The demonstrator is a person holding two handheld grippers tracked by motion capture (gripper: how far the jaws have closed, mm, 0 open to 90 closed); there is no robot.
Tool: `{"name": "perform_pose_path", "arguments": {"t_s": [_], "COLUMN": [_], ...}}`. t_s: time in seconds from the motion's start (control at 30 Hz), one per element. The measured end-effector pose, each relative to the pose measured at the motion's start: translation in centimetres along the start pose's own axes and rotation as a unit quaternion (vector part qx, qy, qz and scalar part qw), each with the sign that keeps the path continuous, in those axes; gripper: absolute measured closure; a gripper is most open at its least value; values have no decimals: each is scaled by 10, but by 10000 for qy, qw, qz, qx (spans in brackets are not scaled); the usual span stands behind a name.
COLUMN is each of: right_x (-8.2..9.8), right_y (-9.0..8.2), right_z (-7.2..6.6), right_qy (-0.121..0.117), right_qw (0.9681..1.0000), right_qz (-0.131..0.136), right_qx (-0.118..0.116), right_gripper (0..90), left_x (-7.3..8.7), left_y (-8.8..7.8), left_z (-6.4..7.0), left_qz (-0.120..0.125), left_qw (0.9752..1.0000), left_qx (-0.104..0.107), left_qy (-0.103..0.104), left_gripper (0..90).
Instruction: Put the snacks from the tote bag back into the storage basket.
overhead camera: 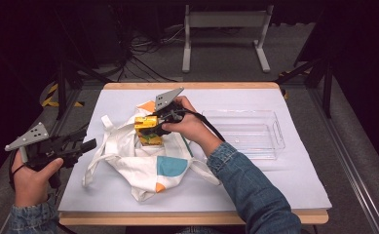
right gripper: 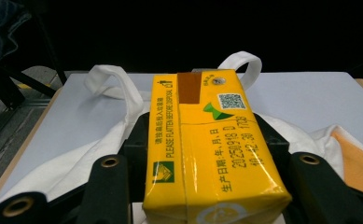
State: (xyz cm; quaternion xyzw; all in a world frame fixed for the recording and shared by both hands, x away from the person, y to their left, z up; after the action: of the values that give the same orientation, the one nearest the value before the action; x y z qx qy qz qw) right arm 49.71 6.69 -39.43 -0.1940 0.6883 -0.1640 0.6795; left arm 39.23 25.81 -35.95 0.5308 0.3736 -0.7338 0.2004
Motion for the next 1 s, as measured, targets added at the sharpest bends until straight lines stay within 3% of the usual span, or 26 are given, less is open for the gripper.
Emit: {"name": "perform_pose_path", "arguments": {"t_s": [0.5, 1.0], "right_x": [-23, -30], "right_y": [-32, -73], "right_z": [-9, -14], "right_qy": [-110, -201], "right_qw": [9996, 9991], "right_qz": [255, 343], "right_qx": [-13, 140], "right_gripper": [517, 517], "left_x": [1, 2], "left_y": [1, 2], "left_z": [-1, -1], "left_qz": [-25, -63], "left_qw": [10000, 10000], "left_qx": [6, -39], "left_qy": [8, -16], "left_gripper": [386, 360]}}
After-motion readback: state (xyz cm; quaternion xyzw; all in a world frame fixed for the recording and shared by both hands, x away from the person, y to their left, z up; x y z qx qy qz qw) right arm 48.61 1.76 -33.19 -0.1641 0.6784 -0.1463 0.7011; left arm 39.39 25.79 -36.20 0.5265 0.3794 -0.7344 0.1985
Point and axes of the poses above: each handheld gripper's, and its own axes: y roughly forward along the jaws, x roughly out of its underside, z roughly to its right, the point moved 9 cm from there along y, roughly forward along the jaws, and after that the axes turned 5 degrees about -x, right-handed, at the moved point
